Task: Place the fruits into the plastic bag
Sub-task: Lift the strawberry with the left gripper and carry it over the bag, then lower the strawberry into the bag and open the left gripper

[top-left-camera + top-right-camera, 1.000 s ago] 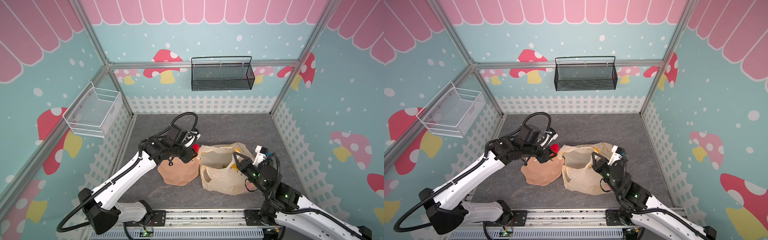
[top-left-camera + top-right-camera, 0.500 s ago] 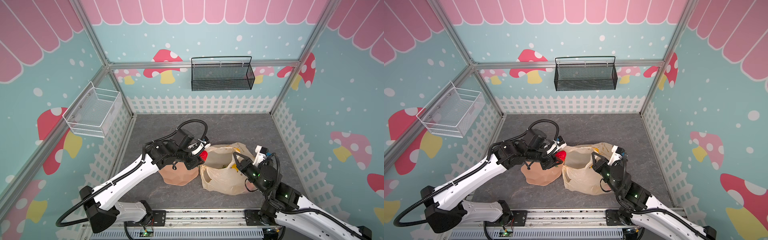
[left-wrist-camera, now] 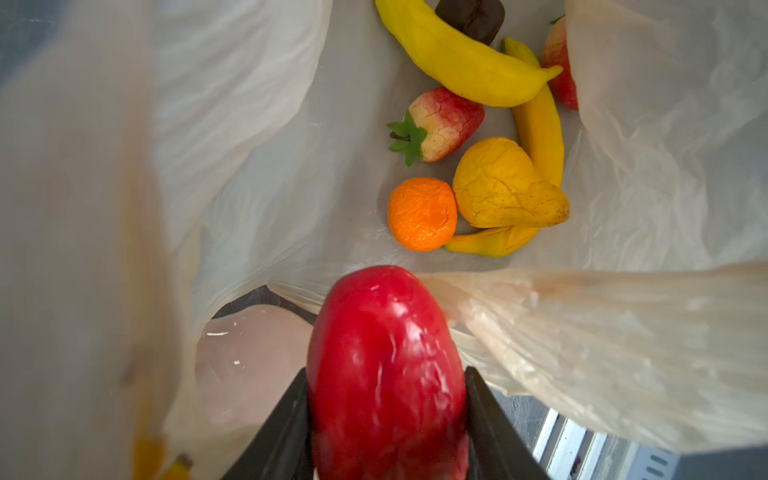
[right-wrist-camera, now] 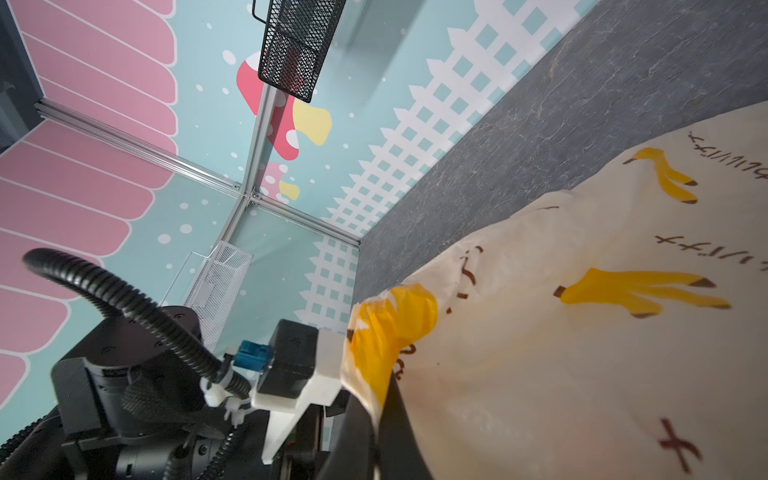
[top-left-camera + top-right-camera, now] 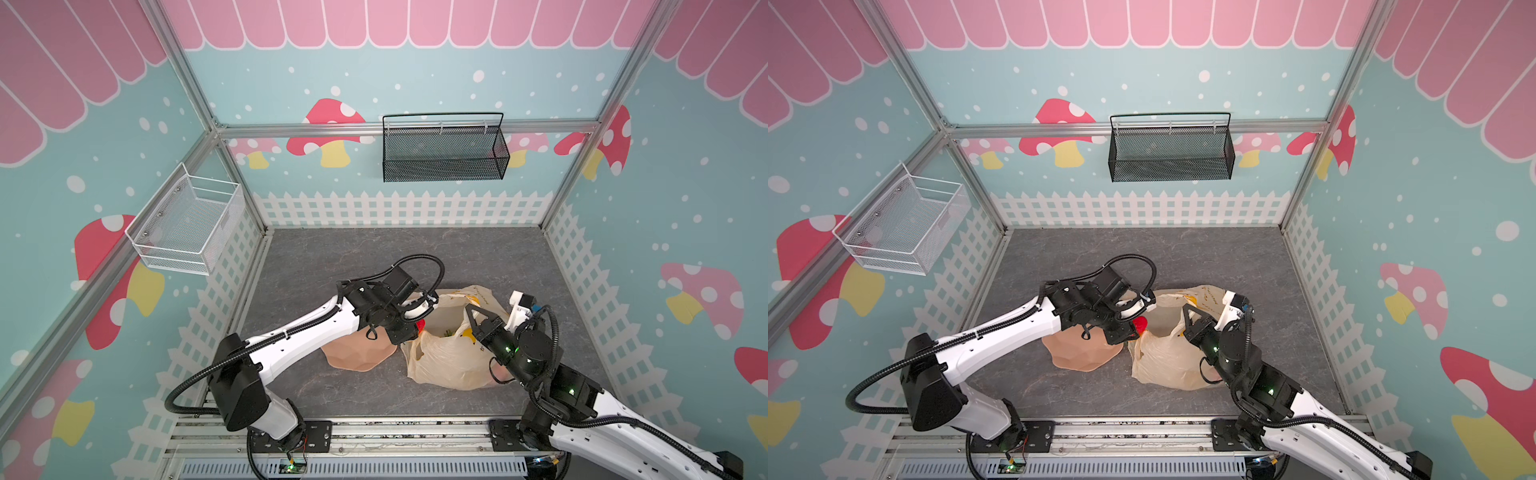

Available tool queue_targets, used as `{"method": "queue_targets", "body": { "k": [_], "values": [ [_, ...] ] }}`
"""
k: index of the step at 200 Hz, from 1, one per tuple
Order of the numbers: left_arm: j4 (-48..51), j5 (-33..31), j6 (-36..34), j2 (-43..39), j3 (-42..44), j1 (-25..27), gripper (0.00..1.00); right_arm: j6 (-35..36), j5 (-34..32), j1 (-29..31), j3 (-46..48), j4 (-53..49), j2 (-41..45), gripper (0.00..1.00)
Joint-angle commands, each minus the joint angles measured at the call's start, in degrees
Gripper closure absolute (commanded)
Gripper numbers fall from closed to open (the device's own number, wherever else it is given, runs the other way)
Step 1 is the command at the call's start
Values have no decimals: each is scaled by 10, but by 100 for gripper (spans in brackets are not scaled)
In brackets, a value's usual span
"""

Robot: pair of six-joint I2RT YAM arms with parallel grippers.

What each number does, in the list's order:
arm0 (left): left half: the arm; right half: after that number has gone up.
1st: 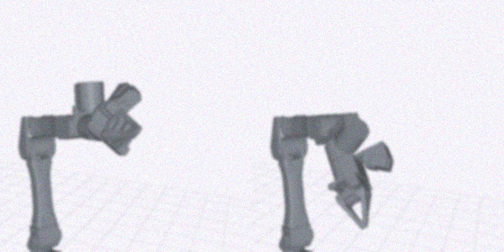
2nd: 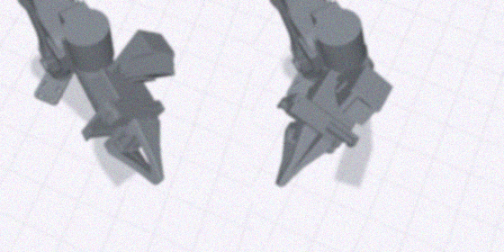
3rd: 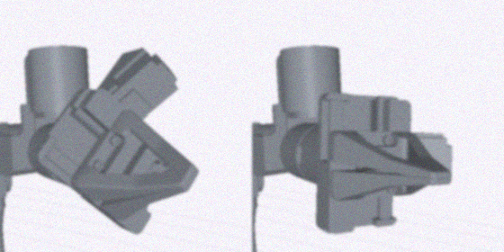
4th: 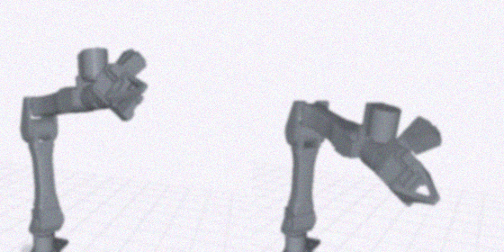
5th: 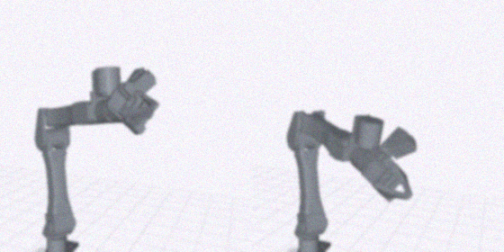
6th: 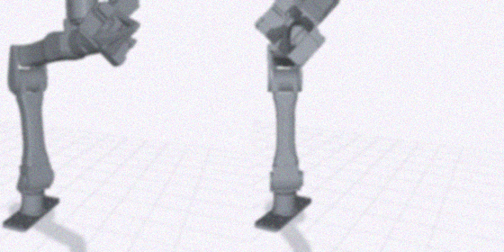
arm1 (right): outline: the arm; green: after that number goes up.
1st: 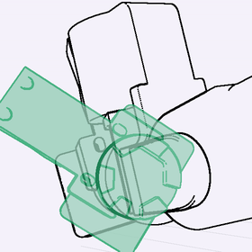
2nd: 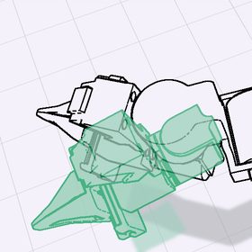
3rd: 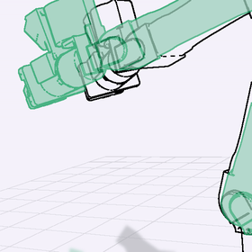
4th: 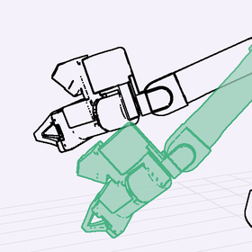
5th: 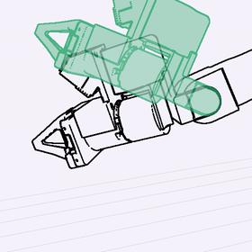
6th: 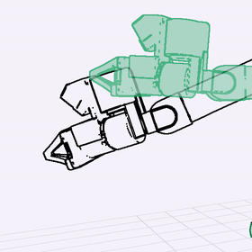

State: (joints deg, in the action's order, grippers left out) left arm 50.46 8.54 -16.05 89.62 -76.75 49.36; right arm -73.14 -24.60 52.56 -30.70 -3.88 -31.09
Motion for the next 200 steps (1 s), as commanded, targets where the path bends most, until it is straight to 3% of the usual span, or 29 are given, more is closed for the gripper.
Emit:
{"method": "queue_targets", "body": {
  "k": [1,121,200],
  "values": [
    [-7,-17,-12,22,-8,8,86,-6,-6,1,-7,-4,2,100],
    [-11,-41,3,104,-60,19,86,-10,-1,1,0,-4,8,100],
    [-70,35,89,159,-125,37,80,-11,2,1,1,-4,9,100]
  ]
}}
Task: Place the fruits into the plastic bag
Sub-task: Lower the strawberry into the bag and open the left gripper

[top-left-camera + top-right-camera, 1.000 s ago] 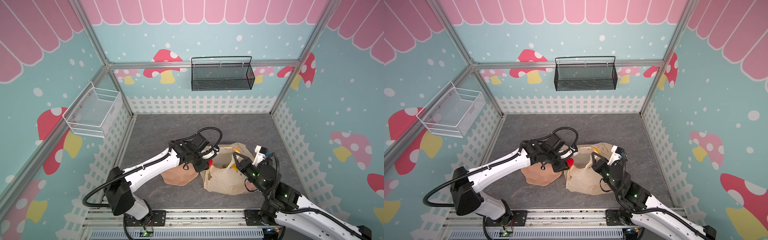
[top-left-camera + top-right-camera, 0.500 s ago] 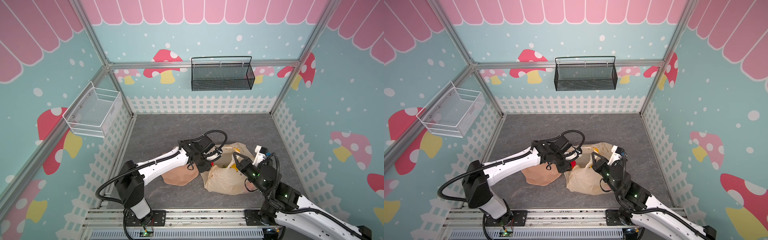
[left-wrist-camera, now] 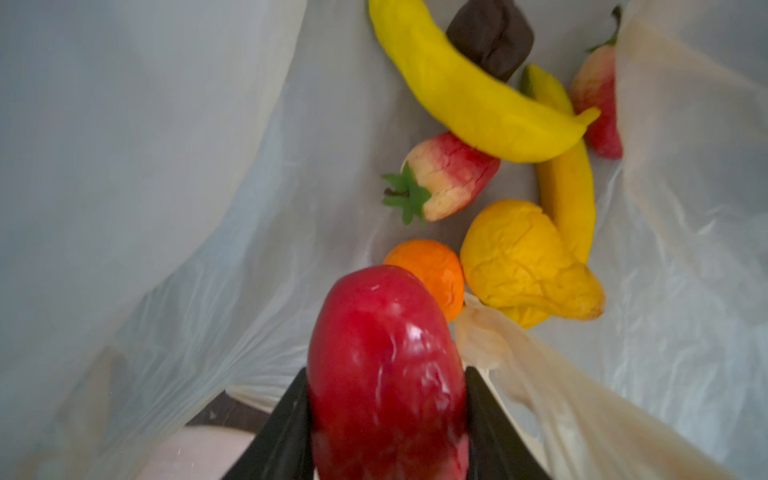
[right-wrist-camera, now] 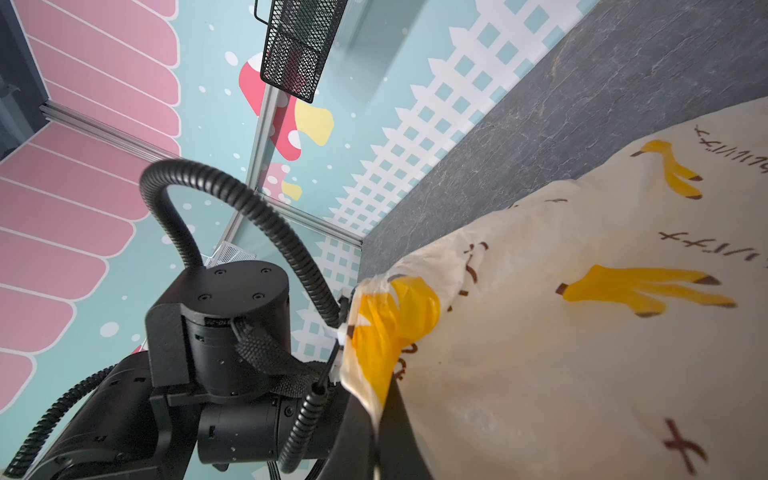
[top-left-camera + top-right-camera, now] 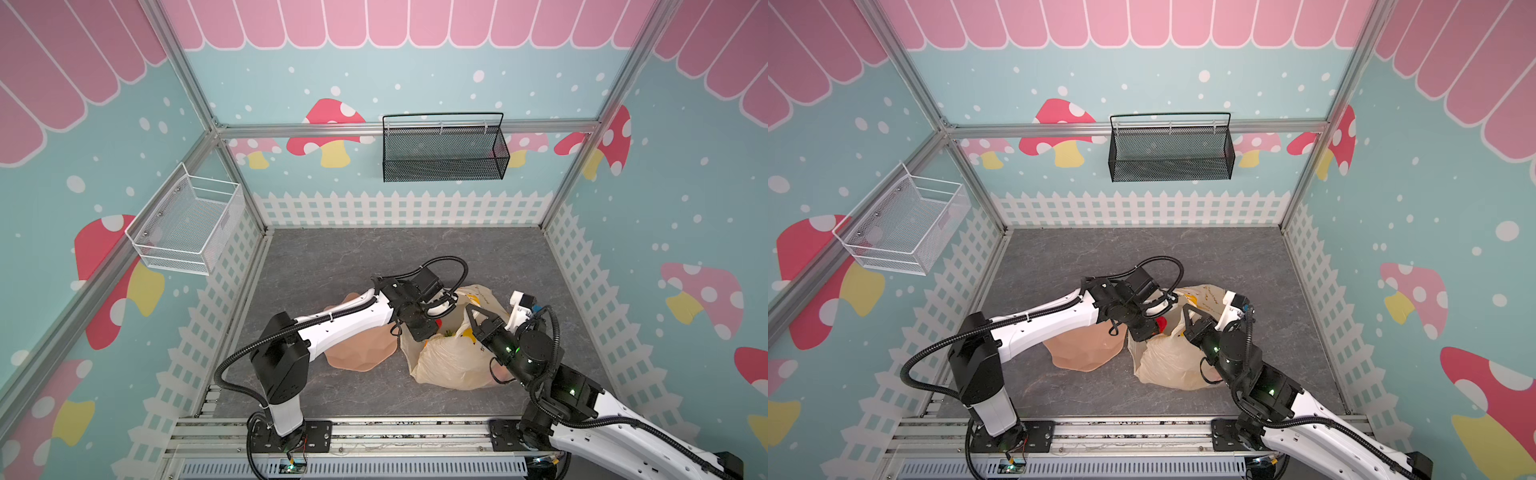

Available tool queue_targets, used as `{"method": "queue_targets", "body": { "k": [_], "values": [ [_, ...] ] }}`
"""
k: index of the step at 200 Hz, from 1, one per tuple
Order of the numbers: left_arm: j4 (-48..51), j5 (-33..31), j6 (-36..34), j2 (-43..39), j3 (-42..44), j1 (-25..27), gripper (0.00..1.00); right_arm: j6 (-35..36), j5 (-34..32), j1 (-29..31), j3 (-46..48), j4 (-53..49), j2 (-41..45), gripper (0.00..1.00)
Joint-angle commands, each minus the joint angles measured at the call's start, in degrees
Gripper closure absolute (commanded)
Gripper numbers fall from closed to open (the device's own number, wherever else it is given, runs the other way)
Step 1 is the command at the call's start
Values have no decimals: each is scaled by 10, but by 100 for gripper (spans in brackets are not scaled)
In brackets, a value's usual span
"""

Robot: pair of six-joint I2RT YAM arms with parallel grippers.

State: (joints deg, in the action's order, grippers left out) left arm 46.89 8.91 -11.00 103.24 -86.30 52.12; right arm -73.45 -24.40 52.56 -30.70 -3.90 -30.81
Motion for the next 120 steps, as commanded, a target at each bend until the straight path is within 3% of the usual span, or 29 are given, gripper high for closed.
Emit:
{"method": "queue_targets", "body": {
  "k": [1,77,120],
  "values": [
    [-35,32,40,24,-30,9,80,-9,1,1,2,-3,6,100],
    [-46,101,154,96,-112,33,79,-11,2,2,3,-3,7,100],
    [-65,225,225,108,-123,34,68,-15,2,2,7,-3,9,100]
  ]
}}
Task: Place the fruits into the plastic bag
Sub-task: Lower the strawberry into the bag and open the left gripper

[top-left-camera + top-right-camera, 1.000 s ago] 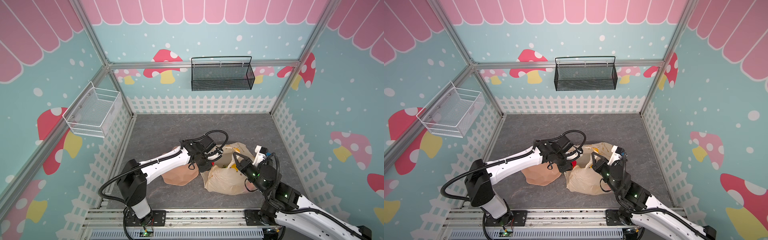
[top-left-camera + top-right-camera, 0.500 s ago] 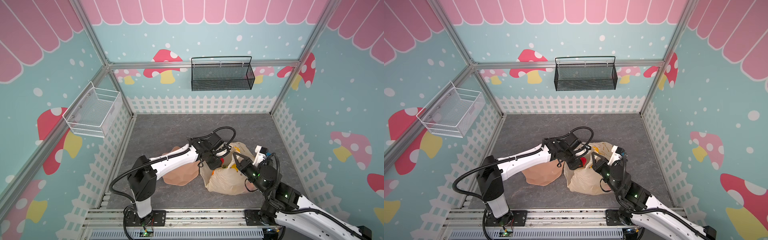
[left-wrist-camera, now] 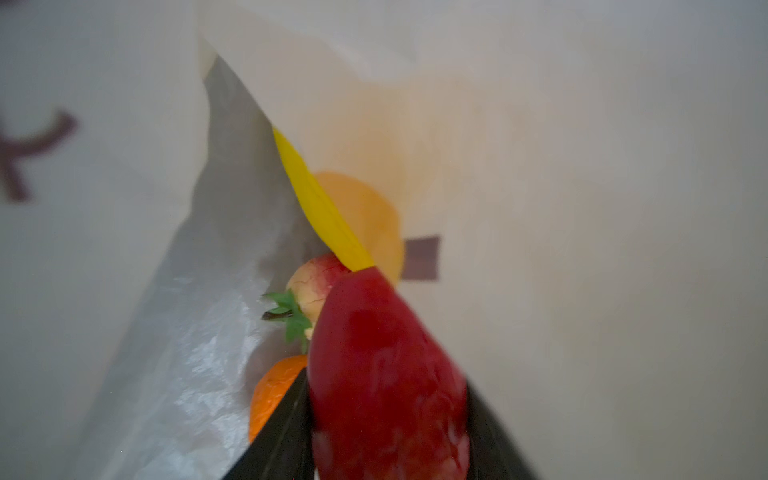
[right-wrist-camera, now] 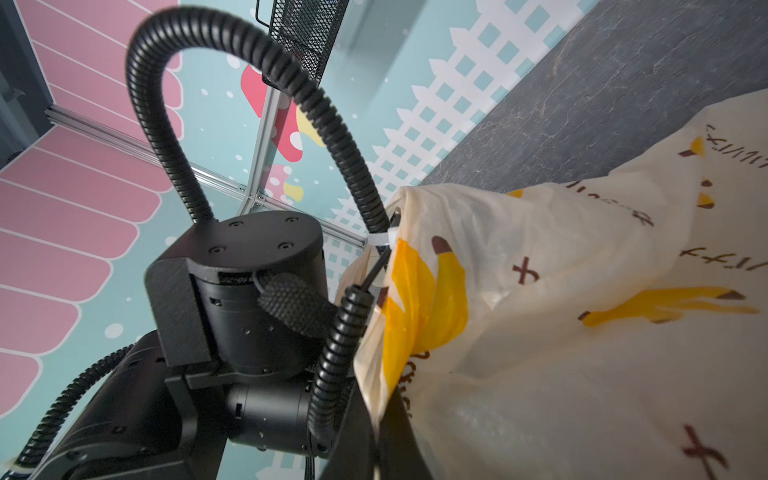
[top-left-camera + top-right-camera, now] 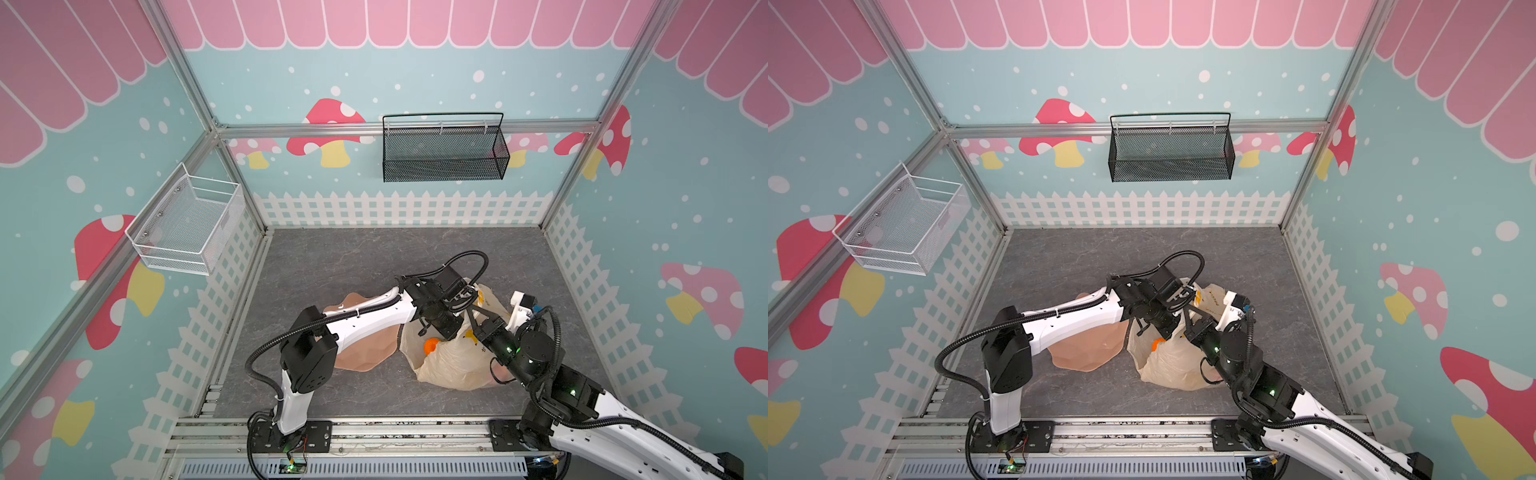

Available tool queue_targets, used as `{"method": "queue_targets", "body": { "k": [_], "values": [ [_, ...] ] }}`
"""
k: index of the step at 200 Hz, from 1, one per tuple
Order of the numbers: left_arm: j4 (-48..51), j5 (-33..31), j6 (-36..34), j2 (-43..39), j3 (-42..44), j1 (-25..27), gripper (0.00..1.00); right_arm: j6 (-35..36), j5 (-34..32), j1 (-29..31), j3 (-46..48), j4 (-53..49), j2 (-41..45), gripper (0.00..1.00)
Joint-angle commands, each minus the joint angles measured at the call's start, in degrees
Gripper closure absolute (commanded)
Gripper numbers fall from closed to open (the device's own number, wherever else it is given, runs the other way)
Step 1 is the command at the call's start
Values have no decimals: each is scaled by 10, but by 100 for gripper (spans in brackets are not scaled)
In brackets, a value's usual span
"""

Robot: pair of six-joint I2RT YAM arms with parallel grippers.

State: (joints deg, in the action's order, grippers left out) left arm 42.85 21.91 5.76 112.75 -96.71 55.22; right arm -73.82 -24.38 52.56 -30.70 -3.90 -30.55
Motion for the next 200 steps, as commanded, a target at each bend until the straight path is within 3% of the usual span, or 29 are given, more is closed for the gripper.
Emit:
{"method": "queue_targets", "body": {
  "k": [1,33,75,117,147,200],
  "values": [
    [-25,99,60,13,-19,3,68,-11,2,2,7,-3,7,100],
    [-43,183,117,28,-16,7,62,-13,4,2,9,-3,8,100],
    [-44,224,137,41,-13,14,52,-12,1,1,11,-4,11,100],
    [-43,205,142,28,-4,14,26,-13,0,2,13,-3,13,100],
    [-40,196,146,23,-1,13,13,-13,0,2,13,-3,13,100],
    [-28,157,157,8,10,-2,12,-12,-2,2,14,-3,15,100]
  ]
}}
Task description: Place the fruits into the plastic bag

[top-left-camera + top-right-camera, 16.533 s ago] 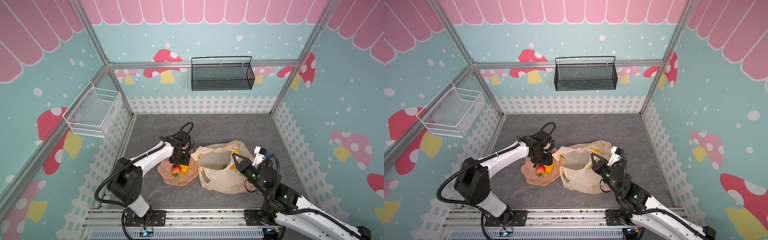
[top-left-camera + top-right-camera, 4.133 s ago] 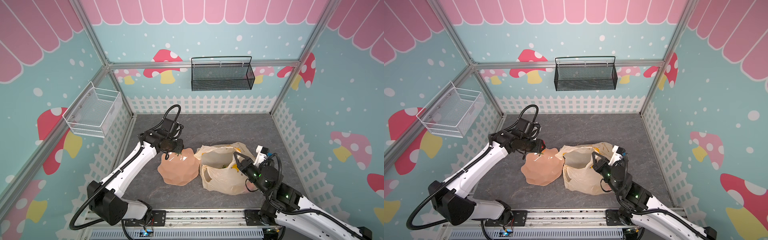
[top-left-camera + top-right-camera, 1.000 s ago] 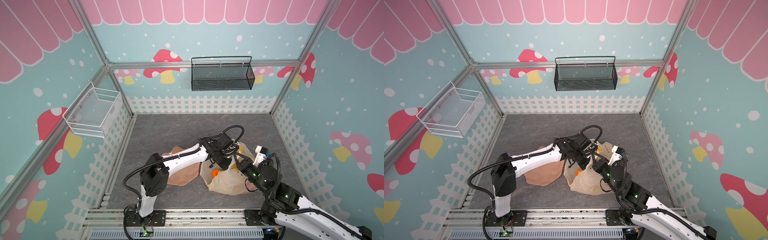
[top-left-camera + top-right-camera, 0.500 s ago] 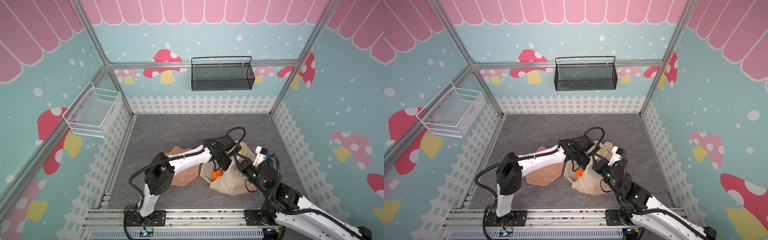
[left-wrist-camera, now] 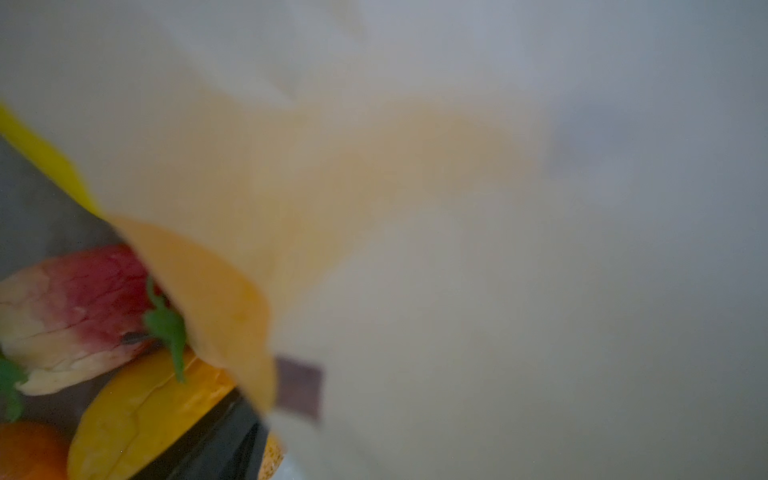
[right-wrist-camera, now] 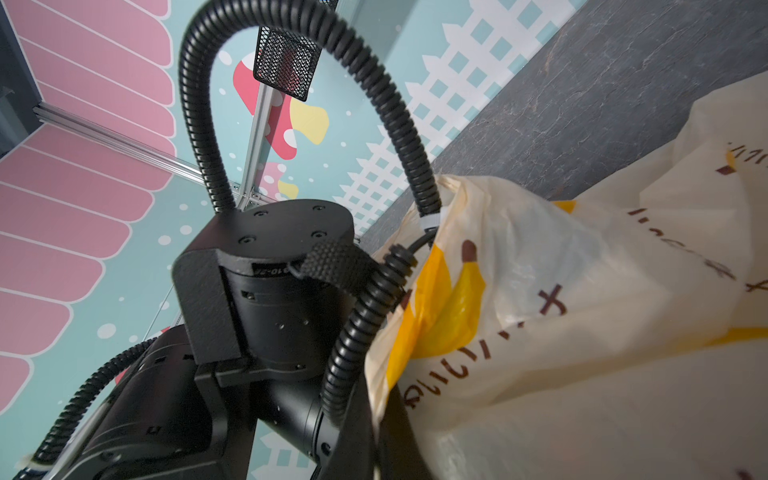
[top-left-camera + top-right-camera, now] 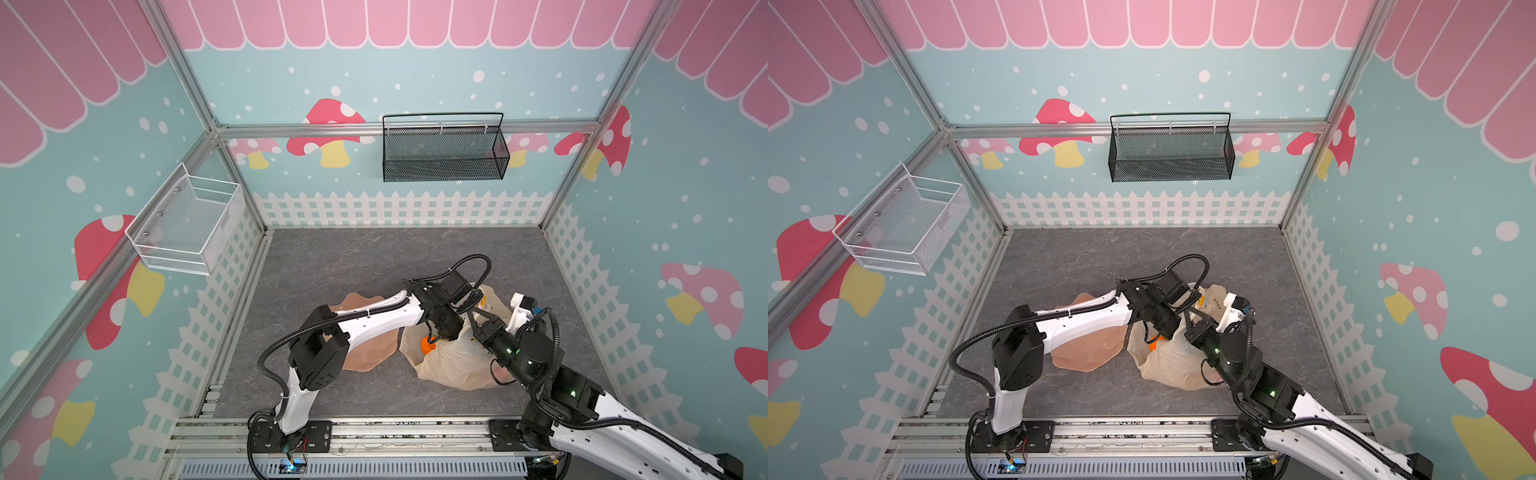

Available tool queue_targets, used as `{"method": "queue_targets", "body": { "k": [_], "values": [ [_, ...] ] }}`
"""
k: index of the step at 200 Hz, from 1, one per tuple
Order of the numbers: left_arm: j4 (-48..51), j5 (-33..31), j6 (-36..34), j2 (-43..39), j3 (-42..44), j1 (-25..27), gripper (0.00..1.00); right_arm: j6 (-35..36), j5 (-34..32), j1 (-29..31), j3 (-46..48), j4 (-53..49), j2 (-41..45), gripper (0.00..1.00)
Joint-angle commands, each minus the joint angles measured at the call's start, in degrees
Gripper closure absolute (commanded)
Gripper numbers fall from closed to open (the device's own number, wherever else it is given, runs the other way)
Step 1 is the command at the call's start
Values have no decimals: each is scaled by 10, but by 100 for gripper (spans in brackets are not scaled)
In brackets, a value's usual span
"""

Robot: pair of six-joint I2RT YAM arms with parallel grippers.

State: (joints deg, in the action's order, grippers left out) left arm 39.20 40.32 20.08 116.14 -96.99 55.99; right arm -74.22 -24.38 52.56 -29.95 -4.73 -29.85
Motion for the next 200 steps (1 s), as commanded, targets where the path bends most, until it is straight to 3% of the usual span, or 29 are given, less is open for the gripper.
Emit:
{"method": "queue_targets", "body": {
  "k": [1,48,125,200],
  "values": [
    [9,-29,15,-27,14,-11,12,-8,-1,2,7,5,8,100],
    [-2,-57,15,-87,64,-49,13,-9,-7,2,11,4,17,100],
    [-1,-51,-6,-205,164,-104,13,-14,-19,2,11,-21,32,100],
    [4,-122,-20,-326,247,-156,12,-23,-30,2,0,-63,47,100]
  ]
}}
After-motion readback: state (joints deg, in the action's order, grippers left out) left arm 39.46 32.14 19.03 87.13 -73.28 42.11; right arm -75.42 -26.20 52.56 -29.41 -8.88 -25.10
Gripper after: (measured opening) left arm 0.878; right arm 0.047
